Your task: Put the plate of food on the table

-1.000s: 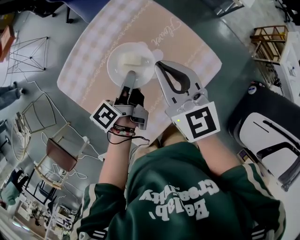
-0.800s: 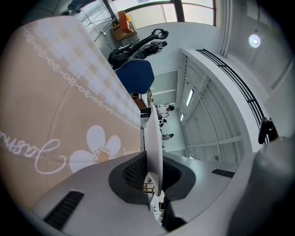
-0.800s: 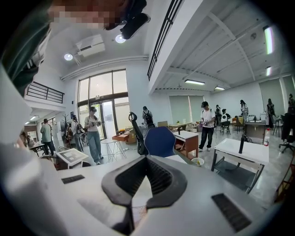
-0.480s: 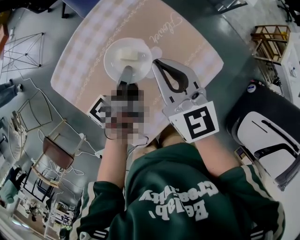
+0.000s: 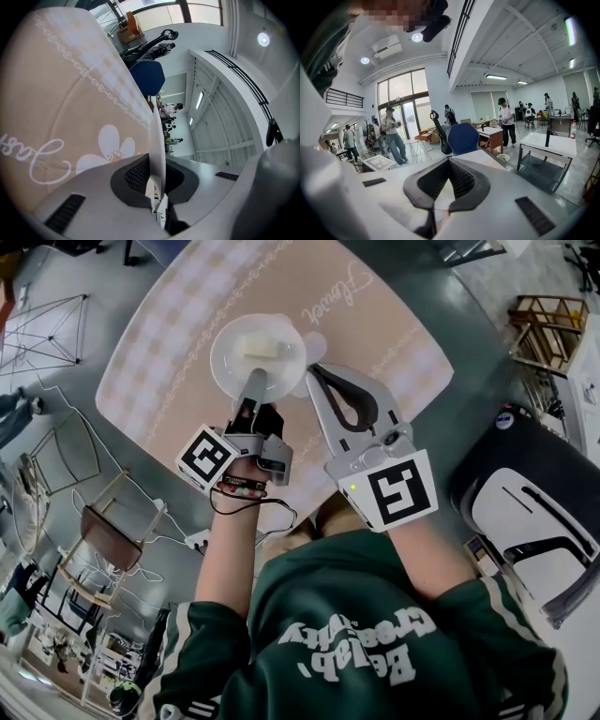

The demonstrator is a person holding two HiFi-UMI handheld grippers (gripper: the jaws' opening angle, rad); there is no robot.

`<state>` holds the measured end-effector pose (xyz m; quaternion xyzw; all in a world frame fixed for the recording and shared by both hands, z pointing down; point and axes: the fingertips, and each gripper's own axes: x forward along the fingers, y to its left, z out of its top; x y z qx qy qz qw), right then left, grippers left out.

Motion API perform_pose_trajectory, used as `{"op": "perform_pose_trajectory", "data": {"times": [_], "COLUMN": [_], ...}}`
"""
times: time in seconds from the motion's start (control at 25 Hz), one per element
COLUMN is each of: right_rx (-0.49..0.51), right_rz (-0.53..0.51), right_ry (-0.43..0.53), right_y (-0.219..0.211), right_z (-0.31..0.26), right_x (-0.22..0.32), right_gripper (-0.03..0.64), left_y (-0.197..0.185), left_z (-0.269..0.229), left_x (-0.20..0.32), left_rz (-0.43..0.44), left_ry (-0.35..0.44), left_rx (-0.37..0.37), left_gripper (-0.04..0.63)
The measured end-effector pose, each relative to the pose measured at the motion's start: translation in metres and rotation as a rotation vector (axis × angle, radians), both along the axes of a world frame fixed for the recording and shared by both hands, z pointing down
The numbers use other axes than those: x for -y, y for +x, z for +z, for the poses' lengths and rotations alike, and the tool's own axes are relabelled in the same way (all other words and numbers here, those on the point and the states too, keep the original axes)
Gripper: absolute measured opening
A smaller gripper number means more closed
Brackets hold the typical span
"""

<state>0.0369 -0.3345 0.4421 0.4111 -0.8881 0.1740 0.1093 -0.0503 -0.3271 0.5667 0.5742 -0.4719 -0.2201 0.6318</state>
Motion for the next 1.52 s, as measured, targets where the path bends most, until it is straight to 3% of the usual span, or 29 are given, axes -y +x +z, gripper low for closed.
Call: {"op": "perform_pose_trajectory", "data": {"times": [0.84, 1.2, 1.52], "right_rx": [0.006, 0.01, 0.023], "right_rz": [0.001, -0.011, 0.004], "right_ry": [-0.039, -0.04, -0.051], "right_y": [-0.007, -0.011, -0.005], "right_z": [0.027, 0.031, 0.031], "right_x": [0.004, 0.001, 0.001], "right_gripper": [0.015, 0.015, 0.015], "left_y": [0.006, 0.01, 0.006], "left_z": [0.038, 0.058, 0.067], "left_x": [-0.002, -0.011, -0.017], "left_rz": [0.033, 0.081, 0.123], "left_ry": [-0.097, -0.177, -0.224], "left_rx": [0.019, 0.07, 0.186], "left_gripper": [0.023, 0.025, 0.029]}}
